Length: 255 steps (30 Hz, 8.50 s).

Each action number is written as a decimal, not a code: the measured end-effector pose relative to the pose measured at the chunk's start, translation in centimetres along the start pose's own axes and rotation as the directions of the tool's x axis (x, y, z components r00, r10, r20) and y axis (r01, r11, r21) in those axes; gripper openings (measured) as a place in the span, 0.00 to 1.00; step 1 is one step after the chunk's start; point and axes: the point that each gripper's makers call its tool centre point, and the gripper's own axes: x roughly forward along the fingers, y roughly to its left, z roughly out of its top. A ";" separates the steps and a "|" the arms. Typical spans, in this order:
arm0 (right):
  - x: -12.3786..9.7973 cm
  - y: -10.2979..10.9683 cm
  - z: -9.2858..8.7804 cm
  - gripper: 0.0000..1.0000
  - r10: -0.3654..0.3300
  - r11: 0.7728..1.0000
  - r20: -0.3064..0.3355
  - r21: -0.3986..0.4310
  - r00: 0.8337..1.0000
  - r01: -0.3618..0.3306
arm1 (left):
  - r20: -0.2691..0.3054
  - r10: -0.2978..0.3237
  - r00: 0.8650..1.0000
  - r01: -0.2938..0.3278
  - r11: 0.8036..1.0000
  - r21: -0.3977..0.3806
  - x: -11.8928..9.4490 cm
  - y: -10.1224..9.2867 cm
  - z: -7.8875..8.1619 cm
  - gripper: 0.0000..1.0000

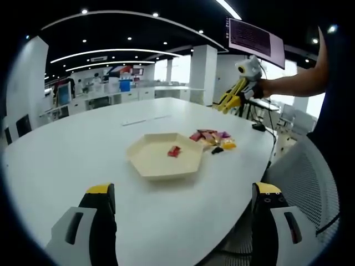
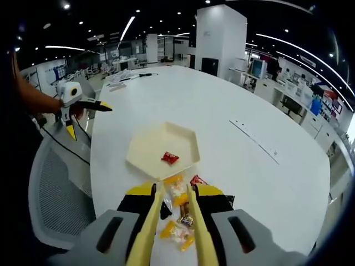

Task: Place the target food into the container with the food tongs after gripping and lifting it, then release it inside without dropping or visibly crushing the food.

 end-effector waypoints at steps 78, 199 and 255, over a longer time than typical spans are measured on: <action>7.2 -2.1 -10.1 0.27 0.081 0.990 -0.263 -0.091 0.961 -0.108 | 0.004 -0.008 1.000 0.008 0.999 -0.033 0.0 0.1 0.1 0.97; 12.7 4.0 7.3 0.26 0.171 0.979 -0.035 -0.103 0.985 -0.173 | 0.020 0.024 1.000 -0.023 0.999 -0.024 -0.3 0.6 0.4 0.94; 1.9 -7.2 -5.5 0.27 -0.066 0.998 -0.141 0.010 0.988 0.068 | 0.045 0.026 0.999 -0.025 0.999 -0.025 -0.3 0.7 0.8 0.99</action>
